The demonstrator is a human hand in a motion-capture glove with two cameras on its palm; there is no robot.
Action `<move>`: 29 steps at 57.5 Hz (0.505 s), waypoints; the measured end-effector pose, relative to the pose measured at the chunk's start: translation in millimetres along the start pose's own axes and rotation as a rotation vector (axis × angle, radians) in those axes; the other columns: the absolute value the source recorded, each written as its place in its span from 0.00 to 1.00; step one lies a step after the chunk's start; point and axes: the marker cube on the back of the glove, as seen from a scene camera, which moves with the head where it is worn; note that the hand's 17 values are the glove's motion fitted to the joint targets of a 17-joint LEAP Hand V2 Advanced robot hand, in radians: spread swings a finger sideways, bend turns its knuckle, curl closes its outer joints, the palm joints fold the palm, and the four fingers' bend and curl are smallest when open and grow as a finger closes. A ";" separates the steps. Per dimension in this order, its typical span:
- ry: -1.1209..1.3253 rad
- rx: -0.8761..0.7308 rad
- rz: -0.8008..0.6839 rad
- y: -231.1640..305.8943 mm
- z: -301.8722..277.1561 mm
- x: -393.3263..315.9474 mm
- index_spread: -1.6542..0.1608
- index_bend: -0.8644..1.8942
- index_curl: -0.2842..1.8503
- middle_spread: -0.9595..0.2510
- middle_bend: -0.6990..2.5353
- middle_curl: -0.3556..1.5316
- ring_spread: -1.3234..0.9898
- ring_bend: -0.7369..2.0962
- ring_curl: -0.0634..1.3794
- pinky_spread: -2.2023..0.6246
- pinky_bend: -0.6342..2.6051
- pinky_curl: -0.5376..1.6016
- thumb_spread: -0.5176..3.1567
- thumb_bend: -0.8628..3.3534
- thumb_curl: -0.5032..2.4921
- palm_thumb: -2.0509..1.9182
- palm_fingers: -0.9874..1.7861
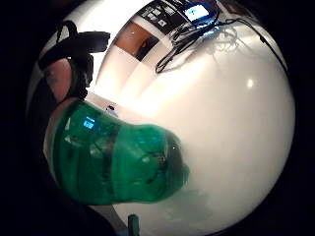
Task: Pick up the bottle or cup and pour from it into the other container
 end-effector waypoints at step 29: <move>0.306 -0.084 0.066 -51.0 56.3 -50.9 0.84 0.37 0.30 0.77 0.32 0.44 0.52 0.44 0.33 0.78 0.28 0.44 0.28 0.20 0.38 0.77 0.77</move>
